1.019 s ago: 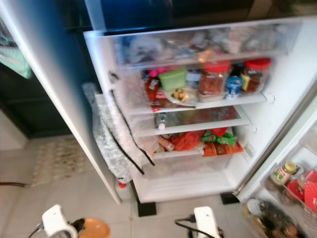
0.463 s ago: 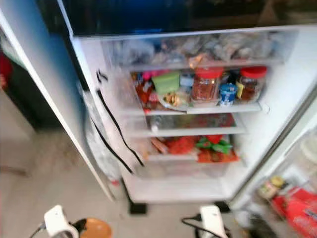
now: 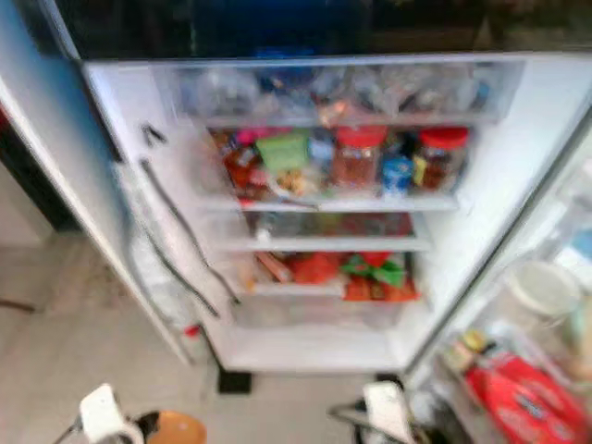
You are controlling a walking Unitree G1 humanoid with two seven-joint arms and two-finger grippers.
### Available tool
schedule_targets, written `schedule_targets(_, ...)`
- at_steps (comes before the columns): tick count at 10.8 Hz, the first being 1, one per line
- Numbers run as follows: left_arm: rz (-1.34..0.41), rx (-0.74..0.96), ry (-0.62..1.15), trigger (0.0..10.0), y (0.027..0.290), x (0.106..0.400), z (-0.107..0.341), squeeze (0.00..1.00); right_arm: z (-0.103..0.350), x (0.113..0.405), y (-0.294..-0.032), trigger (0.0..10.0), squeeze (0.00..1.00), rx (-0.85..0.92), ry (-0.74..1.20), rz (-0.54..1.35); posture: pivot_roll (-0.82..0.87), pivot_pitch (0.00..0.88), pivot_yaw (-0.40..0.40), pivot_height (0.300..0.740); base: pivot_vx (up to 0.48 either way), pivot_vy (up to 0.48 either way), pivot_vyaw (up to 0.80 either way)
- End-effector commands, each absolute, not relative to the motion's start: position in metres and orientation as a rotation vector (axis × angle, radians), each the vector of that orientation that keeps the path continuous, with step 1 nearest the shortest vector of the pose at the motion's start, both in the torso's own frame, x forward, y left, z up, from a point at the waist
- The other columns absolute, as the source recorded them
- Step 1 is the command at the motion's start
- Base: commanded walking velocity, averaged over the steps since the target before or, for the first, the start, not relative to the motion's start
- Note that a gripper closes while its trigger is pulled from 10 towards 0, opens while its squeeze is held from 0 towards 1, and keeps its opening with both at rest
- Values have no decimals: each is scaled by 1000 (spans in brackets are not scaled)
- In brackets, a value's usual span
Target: Restocking fridge
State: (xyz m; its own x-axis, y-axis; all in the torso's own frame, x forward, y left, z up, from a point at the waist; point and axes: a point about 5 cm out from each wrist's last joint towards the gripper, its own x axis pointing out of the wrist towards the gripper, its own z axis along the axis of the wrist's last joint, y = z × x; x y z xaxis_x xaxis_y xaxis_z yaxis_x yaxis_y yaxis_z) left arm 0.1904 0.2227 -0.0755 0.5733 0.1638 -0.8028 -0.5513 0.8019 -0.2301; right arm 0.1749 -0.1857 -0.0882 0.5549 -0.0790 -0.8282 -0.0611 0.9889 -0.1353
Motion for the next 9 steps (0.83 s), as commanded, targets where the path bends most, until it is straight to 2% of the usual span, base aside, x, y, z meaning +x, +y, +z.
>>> schedule_targets(1,429,-490,868,10000,221,192,-75,0,-89,171,-194,10000,0,-163,997,-33,-8,0,40,740,0,-255,0)
schedule_targets(3,427,-493,856,10000,221,194,-74,0,-89,171,-195,10000,0,-164,1001,-34,-7,0,38,740,0,-251,-694)
schedule_targets(5,404,-503,823,10000,220,202,-69,0,-88,173,-196,10000,0,-173,1005,-24,-9,0,37,740,0,-122,0)
schedule_targets(9,318,-528,621,10000,228,249,-36,0,-88,174,-192,10000,0,-178,1002,-16,-10,0,38,740,0,0,0)
